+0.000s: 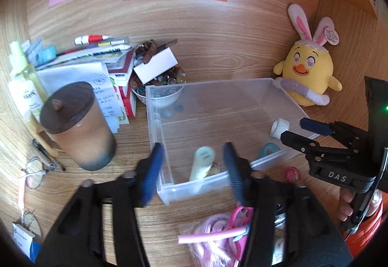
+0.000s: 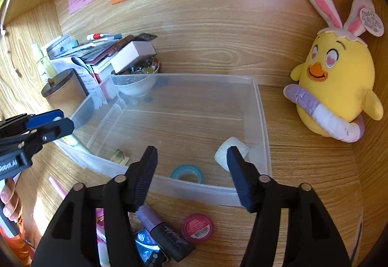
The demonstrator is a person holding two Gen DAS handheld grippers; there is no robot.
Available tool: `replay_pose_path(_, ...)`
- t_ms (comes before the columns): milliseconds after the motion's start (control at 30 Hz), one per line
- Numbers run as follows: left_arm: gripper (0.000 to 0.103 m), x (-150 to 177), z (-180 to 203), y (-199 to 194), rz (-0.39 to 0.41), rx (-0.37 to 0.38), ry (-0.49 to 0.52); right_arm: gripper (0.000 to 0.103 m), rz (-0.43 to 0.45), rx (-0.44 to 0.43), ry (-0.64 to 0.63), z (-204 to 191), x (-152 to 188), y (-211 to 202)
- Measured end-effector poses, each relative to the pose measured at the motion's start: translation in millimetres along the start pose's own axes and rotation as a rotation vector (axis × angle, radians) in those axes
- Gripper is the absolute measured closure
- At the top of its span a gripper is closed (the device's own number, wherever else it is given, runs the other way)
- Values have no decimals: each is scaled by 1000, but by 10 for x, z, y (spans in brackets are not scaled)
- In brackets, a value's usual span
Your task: Organize objects
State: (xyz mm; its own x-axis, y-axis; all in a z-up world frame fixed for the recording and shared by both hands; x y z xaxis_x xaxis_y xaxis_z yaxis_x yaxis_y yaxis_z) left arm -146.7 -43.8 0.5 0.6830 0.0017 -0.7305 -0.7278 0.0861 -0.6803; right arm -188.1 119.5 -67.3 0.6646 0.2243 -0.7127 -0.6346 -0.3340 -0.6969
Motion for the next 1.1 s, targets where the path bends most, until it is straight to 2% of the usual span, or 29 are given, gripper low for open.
replay_pose_path(133, 30, 51, 49, -119, 18, -14, 18, 36, 20, -13, -6, -9, 39, -165)
replay_pose_path(200, 17, 101, 62, -181, 21, -18, 22, 33, 32, -11, -13, -12, 79, -269)
replay_pose_path(300, 9, 193, 71, -268, 29, -37, 24, 29, 45, -7, -17, -21, 141, -395)
replay_pose_path(400, 8, 314, 85, -340, 18, -42, 30, 24, 56, -16, -11, -21, 247, -531)
replay_pose_path(567, 4, 581, 125, -408, -19, -45, 42, 23, 55, -9, -14, -53, 467, -683)
replay_pose_path(767, 4, 942, 155, -414, -82, -55, 41, 23, 36, 0, -19, -92, 779, -812)
replay_pose_path(933, 4, 1193, 198, -366, -146, -7, 5, 22, -6, -26, -16, -163, 1042, -836)
replay_pose_path(1100, 4, 1286, 389, -250, -177, 15, 42, 22, -36, -38, -58, -332, 1221, -800)
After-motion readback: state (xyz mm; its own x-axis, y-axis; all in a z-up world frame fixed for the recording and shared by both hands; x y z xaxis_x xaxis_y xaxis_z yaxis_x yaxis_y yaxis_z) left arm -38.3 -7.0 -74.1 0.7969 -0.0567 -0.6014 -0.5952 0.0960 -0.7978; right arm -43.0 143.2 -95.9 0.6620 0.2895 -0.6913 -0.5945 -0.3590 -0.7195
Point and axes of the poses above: each gripper's, at about its wrist camera, not at the fingertips, and y roughly the way its jaws point, z to its right, x to its underside, the point moved 3 cm from there along y, roughly the way its jaws point, and after that the axes turned 1 degree about -z, right-handed, at the moved point
